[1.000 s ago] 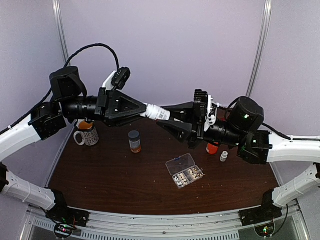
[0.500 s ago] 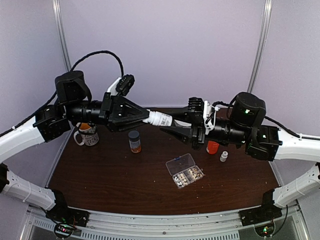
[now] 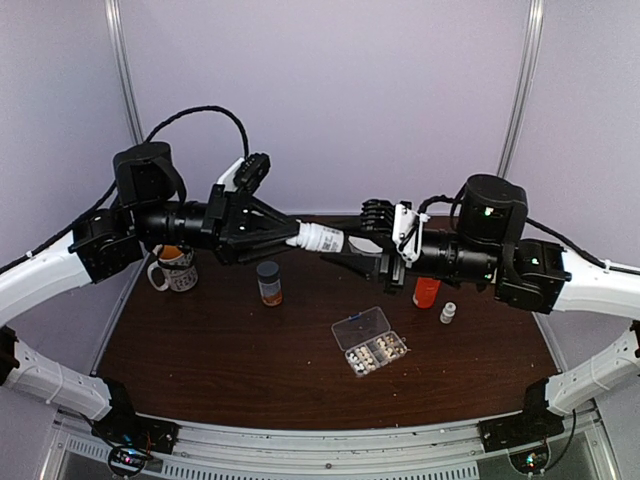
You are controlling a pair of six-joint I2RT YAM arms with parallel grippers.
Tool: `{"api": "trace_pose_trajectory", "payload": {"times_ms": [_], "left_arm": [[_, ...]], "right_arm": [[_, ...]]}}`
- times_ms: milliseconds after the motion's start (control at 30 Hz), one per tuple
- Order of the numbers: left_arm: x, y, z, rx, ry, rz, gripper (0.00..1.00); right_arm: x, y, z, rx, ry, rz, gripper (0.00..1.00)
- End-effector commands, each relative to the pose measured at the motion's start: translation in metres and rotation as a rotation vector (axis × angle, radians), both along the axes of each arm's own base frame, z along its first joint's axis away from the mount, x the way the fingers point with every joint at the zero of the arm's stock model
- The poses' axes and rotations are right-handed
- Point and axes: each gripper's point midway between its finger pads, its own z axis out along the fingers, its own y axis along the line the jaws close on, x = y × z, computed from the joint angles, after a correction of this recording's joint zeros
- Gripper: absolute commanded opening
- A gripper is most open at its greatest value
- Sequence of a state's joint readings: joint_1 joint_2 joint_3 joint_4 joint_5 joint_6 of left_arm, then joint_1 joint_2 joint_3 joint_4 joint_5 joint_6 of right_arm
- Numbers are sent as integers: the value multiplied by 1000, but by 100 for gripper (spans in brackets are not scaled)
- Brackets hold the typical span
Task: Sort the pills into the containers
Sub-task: Place the lid of the pill bottle on the pill bottle.
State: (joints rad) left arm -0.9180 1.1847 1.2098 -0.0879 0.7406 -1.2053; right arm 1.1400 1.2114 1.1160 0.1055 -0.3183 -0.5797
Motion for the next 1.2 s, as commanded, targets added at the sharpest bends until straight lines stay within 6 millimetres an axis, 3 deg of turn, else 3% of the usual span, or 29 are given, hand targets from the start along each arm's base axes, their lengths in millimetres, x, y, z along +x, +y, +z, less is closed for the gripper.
{"api": "trace_pose_trajectory", "payload": {"times_ms": [0,400,667,1167], "left_arm": [[-6,-8,6,-15,2,-37,16],[7,-10,-22,76,81,23,22],[13,-12,-31,99,114,49,24],[20,-11,-51,212,28,70,34]], "right_arm": [[5,12,-35,-129,9,-21,0],[10,7,-39,-114,11,-58,0],[10,6,-38,-104,23,-62,0],[-1,12,-40,-58,178,64,0]]}}
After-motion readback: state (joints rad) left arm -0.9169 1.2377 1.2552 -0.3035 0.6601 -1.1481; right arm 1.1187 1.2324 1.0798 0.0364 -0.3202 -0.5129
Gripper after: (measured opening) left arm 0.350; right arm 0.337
